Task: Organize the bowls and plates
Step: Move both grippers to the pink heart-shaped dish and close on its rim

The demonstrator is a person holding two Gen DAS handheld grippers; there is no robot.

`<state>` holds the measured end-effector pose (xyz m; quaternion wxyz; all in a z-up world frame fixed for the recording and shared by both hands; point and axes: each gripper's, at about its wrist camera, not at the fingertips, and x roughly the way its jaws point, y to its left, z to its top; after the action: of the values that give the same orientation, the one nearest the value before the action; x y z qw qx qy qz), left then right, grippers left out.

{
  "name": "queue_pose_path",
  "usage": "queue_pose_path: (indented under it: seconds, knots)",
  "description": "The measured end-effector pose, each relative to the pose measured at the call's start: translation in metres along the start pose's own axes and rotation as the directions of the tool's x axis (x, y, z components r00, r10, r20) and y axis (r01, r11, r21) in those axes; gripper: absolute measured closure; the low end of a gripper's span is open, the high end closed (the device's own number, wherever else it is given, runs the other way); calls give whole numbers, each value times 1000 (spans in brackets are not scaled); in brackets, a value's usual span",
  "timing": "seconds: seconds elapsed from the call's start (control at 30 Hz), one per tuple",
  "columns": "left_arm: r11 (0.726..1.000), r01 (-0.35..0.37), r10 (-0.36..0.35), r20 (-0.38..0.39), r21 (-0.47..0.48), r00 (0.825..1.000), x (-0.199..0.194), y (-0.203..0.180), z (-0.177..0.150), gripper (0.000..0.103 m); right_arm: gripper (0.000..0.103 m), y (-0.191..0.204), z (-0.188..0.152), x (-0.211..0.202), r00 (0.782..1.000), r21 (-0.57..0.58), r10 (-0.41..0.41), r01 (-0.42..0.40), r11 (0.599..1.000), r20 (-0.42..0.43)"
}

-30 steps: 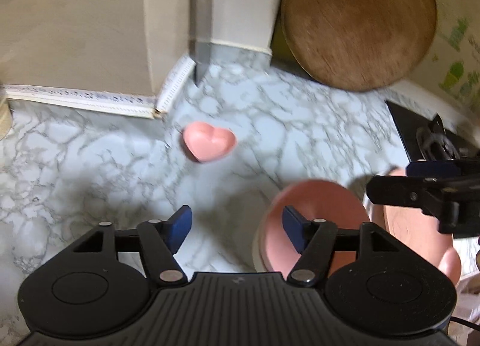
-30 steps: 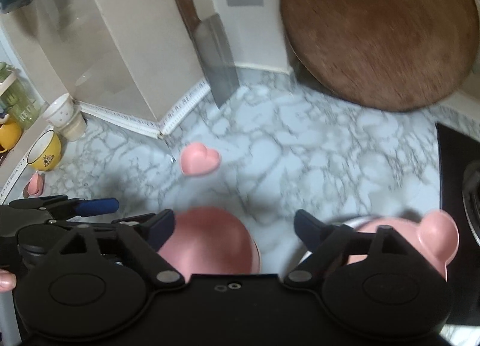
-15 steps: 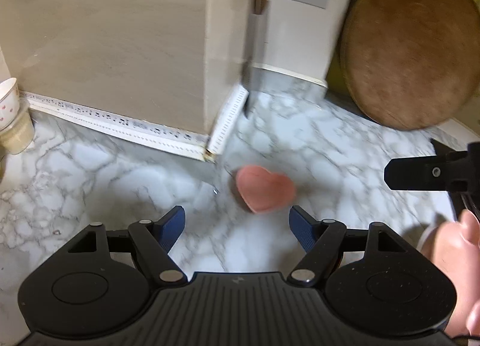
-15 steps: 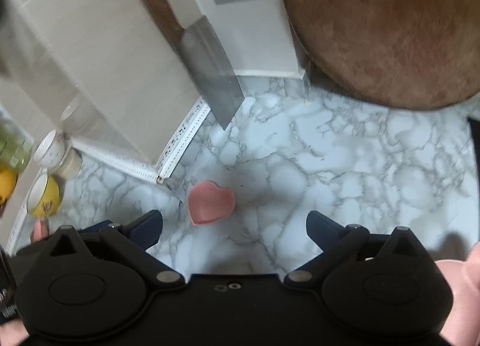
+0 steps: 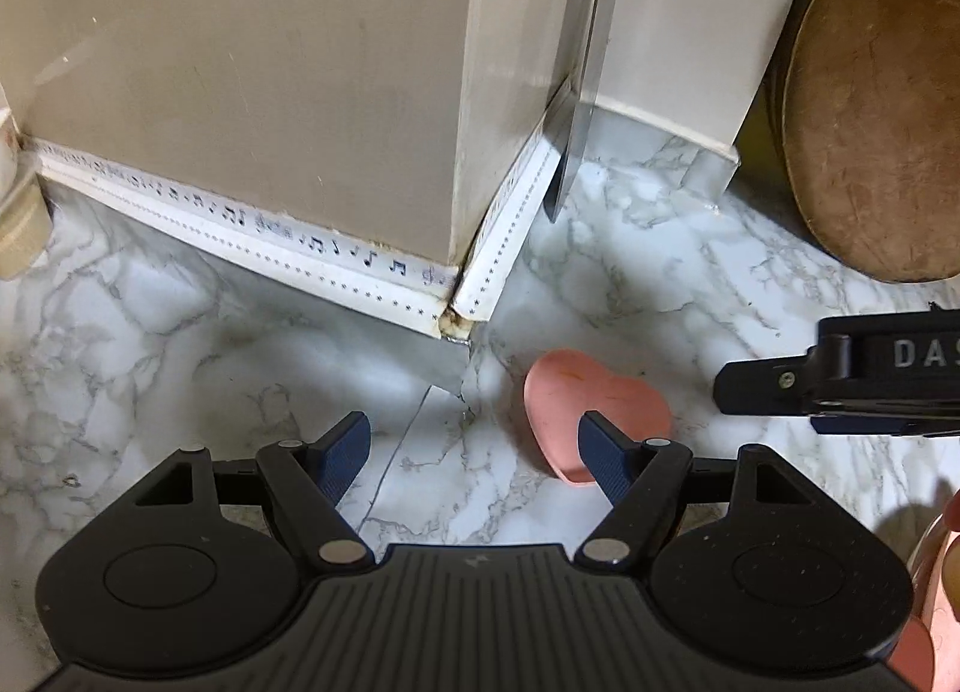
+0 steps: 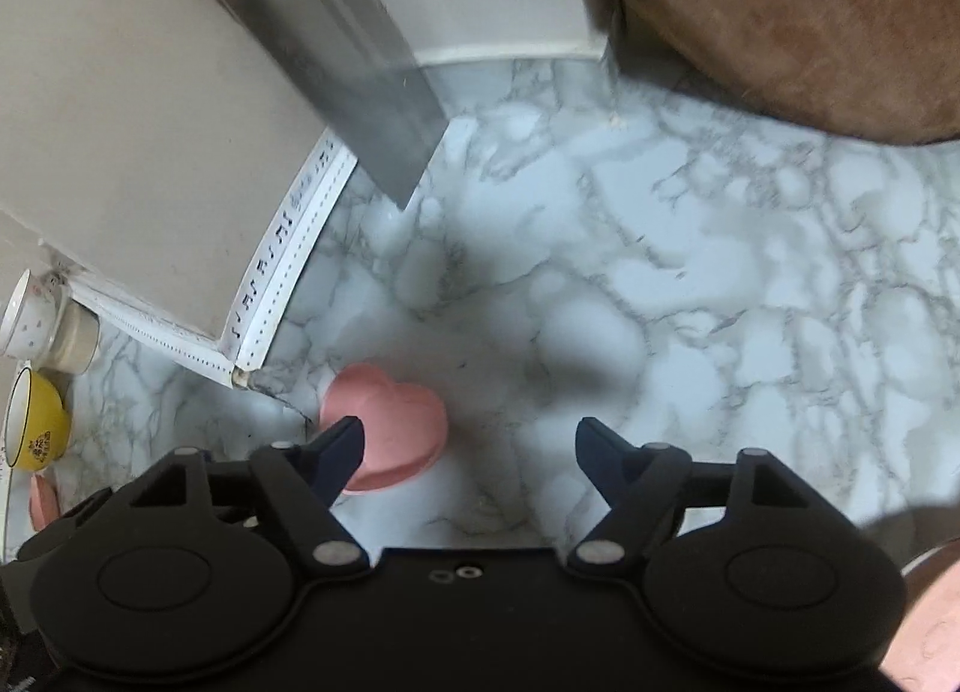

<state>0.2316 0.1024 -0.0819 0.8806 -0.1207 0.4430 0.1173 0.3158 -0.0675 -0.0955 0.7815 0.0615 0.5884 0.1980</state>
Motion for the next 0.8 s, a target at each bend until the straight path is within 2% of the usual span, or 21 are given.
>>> queue_pose_path:
  seconds: [0.07,0.13,0.23,0.37,0.6,0.8]
  knots:
    - [1000,7,-7,-10,-6,1000,7,1,0,27,31,1,2,7,1000,-5,2,-2,1000,-14]
    - [1000,19,-19,-15,-8,1000,12,2,0,28,40,1,4,14,999,-5,1,-1,1000,-32]
    - [1000,13,-13,-19,-6,1000,19,2,2,28,47,2,5,22,999,-4,0,0,1000,-43]
    - [1000,21,-22,-35,-15,999,27,3,2,42,55,6,5,29,999,-21,2,-3,1000,-49]
    - [998,52,-53,-60,-27,997,37,1,2,65,81,13,4,40,997,-53,14,-18,998,-81]
    - [997,69,-71,-77,-25,994,43,-1,2,84,94,18,1,45,996,-70,12,-18,997,-91]
